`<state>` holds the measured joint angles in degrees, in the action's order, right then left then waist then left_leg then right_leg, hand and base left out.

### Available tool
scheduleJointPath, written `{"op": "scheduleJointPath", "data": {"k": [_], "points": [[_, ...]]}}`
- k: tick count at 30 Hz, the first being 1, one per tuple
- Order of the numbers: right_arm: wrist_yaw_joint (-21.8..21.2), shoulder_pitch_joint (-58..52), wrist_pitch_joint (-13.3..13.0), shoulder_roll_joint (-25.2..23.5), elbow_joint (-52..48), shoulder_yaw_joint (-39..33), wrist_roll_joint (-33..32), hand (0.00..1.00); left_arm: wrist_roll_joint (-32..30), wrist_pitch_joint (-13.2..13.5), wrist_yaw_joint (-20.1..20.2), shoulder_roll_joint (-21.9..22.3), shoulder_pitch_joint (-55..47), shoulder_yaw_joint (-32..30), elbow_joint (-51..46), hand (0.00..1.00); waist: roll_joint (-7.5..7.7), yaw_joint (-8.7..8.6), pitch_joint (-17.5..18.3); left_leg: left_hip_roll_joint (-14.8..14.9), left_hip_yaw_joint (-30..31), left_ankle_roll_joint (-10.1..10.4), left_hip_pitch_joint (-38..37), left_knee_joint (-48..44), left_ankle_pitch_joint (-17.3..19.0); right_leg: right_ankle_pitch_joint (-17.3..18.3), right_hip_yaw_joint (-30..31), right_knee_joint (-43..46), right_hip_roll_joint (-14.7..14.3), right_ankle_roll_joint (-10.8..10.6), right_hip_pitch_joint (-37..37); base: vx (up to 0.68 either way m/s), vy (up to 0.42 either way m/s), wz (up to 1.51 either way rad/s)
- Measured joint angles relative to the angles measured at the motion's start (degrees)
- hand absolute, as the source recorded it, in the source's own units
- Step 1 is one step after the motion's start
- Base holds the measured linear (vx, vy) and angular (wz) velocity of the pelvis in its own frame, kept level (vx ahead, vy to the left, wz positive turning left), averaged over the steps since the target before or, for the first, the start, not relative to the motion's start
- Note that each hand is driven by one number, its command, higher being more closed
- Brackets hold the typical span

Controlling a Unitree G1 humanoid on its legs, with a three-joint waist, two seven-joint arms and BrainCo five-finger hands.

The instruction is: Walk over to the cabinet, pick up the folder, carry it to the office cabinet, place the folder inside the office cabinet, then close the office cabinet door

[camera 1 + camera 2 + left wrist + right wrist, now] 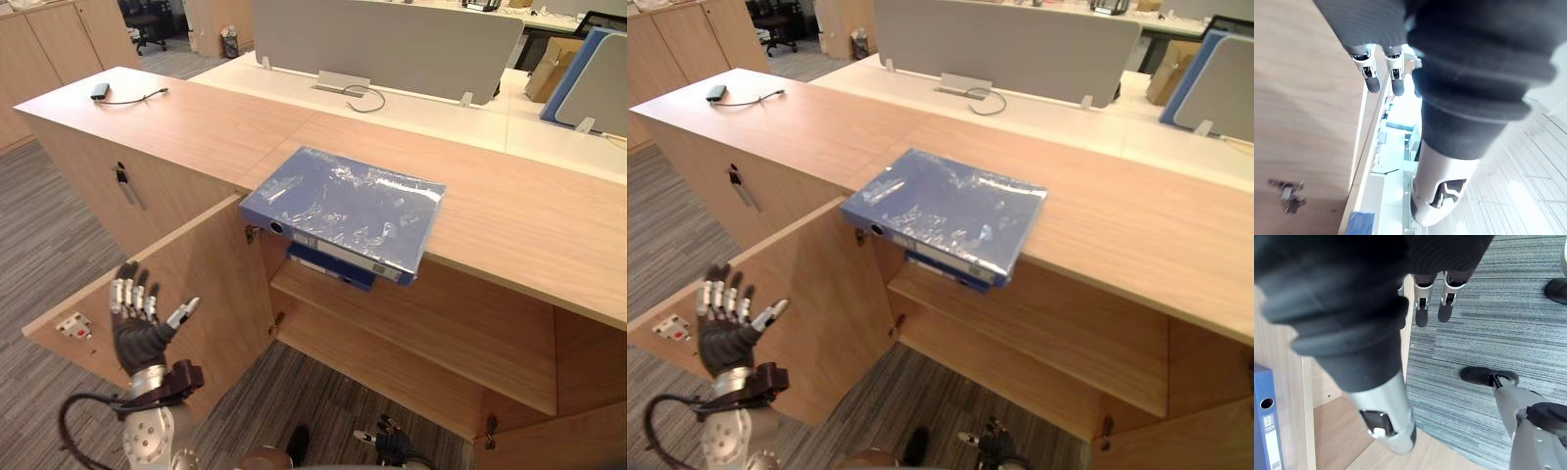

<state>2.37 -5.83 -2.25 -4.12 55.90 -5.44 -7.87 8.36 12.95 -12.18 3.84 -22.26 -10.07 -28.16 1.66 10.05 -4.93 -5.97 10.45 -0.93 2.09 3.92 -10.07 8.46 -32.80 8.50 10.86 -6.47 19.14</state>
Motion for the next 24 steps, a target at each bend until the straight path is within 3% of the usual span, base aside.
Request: {"op": "scheduleJointPath", "data": {"k": [2,6,13,19,24], "points": [[0.3,-0.1,0.0,0.0,0.0,0.0,0.0,0.00,-9.3,0.0,-4.9,0.0,0.2,-0.5,-4.2,0.00,0.15,0.00,0.2,0.0,0.0,0.0,0.1,-0.1,0.0,0.2,0.0,-0.2,-0.1,0.1,0.0,0.03,0.015,-0.02],[0.4,-0.1,-0.1,0.0,0.0,0.1,0.0,0.00,-22.3,0.3,-10.6,-0.5,2.4,0.0,-10.0,0.00,0.24,-0.05,0.4,0.0,-0.1,0.2,0.4,-0.1,-0.3,1.1,0.0,-0.4,-0.1,0.4,-0.1,0.01,0.003,0.00],[0.3,0.0,-0.1,0.0,0.1,1.0,0.2,0.00,-36.6,0.9,-13.6,-2.5,8.7,5.1,-12.0,0.00,0.39,-1.51,2.1,0.5,-1.1,0.6,0.8,1.0,-1.8,2.8,0.8,-2.3,-0.6,0.5,-0.7,0.02,-0.011,-0.10],[0.1,0.0,-0.2,0.1,1.0,1.5,1.4,0.00,-42.6,0.9,-13.9,-6.0,10.7,5.9,-11.6,0.00,0.67,-2.65,3.2,1.3,-2.8,1.1,0.8,1.0,-2.3,3.7,2.8,-3.1,-0.9,0.4,-1.4,0.00,-0.008,-0.20],[-0.4,0.7,-1.0,0.5,3.4,3.4,2.6,0.00,-47.4,0.5,-14.5,-8.9,14.1,8.6,-5.8,0.00,0.97,-2.90,4.1,2.5,-3.9,1.7,0.8,1.3,-2.6,5.0,4.9,-3.2,-1.5,0.2,-2.2,-0.03,-0.007,-0.13]]}}
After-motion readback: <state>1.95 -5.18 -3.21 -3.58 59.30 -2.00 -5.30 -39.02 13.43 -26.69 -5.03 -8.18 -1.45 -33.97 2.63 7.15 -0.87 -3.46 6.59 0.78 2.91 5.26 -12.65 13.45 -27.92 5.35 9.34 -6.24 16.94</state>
